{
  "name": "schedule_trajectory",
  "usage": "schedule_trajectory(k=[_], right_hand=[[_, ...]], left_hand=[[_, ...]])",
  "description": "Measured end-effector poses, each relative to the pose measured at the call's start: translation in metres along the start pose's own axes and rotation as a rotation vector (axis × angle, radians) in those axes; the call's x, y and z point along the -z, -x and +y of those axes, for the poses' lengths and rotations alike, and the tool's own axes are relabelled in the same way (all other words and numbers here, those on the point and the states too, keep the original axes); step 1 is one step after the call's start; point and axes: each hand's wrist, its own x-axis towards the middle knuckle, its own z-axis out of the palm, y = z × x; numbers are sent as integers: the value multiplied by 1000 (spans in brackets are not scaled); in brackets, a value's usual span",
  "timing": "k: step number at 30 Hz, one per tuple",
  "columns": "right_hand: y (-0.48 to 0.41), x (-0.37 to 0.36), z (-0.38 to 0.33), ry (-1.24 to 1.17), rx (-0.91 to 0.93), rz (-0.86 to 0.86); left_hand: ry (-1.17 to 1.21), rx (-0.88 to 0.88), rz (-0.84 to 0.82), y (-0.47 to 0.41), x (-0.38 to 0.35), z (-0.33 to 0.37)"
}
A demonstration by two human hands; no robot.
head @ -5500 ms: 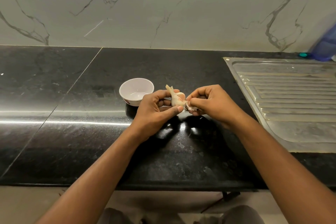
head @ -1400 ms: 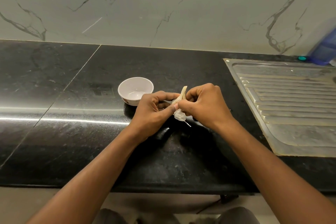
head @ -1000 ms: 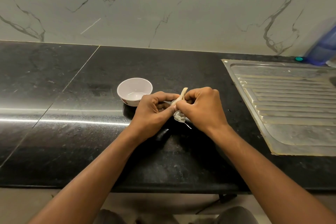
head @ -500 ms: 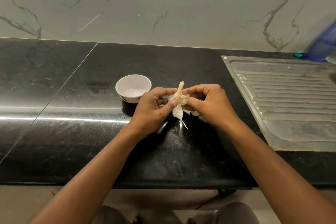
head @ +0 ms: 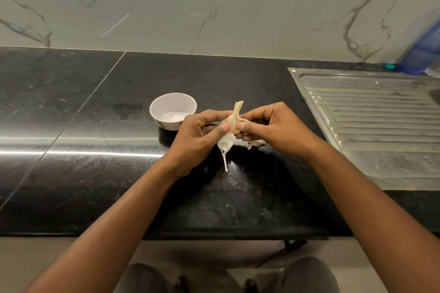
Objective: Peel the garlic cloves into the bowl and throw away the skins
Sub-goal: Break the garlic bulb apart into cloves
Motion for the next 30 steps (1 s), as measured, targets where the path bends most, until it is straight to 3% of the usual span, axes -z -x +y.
schedule_trajectory(k=[11,23,30], right_hand=[[-5,1,-2,214,81,80],[-9,-3,-19,595,113,-36],[-14,-21,-8,637,251,155]], left_hand=[[-19,37,24,0,-2,1],[-21,-13,57,0,2,-2],[17,-30,98,2,1,-2]])
